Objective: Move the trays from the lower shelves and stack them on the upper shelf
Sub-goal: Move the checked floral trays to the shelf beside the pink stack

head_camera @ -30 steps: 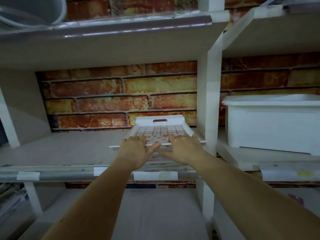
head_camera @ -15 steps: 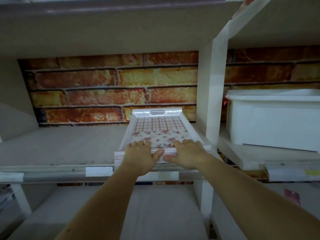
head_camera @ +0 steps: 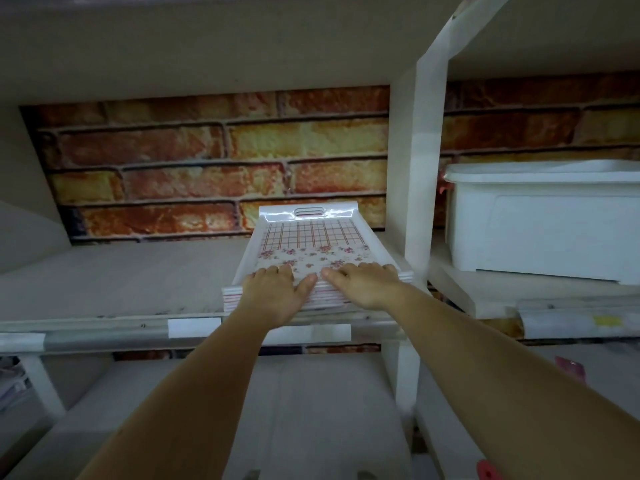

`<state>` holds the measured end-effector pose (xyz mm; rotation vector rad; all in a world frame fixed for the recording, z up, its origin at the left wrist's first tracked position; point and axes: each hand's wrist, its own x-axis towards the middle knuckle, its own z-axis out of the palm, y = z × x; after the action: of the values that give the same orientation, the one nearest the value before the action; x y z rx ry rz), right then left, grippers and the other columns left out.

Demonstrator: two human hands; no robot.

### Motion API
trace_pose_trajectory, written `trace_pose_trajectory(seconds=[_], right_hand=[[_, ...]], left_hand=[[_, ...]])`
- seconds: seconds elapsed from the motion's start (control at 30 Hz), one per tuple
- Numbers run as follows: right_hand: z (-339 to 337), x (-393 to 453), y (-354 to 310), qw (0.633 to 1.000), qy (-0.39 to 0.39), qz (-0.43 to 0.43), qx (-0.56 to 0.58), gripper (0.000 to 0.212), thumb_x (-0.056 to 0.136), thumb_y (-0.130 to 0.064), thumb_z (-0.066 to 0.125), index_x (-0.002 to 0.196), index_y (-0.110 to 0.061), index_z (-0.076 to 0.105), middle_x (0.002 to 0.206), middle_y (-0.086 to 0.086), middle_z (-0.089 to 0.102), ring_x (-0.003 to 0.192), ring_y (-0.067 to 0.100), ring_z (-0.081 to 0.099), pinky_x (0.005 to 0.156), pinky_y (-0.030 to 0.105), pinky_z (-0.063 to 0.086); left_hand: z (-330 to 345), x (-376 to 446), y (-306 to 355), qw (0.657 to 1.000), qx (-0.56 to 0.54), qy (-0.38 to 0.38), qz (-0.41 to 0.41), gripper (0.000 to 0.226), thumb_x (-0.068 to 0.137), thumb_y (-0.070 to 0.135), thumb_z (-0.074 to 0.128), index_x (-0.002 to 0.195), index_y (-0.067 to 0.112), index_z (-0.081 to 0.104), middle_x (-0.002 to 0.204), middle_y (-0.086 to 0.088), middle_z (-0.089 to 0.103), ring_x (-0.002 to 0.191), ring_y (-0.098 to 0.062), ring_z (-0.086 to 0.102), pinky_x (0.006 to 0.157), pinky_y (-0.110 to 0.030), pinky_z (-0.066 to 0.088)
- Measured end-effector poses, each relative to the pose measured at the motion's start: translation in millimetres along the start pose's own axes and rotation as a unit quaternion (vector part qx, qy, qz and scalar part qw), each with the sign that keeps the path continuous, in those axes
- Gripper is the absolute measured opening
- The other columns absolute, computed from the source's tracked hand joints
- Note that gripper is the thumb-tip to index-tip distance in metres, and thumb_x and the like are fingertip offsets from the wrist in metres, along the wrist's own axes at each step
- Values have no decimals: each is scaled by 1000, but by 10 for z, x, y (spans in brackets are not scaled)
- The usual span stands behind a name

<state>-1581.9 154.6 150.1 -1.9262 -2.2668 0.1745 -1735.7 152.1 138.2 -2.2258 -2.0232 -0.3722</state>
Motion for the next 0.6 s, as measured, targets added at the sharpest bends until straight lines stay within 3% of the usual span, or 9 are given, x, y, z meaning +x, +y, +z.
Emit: trace_pose_trajectory(seconds=[0.37, 0.6], right_hand=[[19, -79, -48, 998, 55, 10, 12, 66, 97, -58, 16, 140, -18, 46, 146, 9, 42, 137, 26, 33, 116, 50, 9], [4, -241, -140, 993, 102, -23, 53, 48, 99, -47, 35, 131, -15, 52, 137, 9, 48, 127, 25, 42, 106, 41, 31]], left_hand=[[-44, -12, -25, 994, -105, 33, -21, 56, 98, 50, 27, 125, 9, 54, 130, -16, 54, 121, -32, 47, 102, -41, 36], [-142, -209, -46, 990, -105, 89, -11, 45, 99, 44, 34, 123, 11, 54, 129, -14, 53, 119, -30, 46, 99, -40, 37]])
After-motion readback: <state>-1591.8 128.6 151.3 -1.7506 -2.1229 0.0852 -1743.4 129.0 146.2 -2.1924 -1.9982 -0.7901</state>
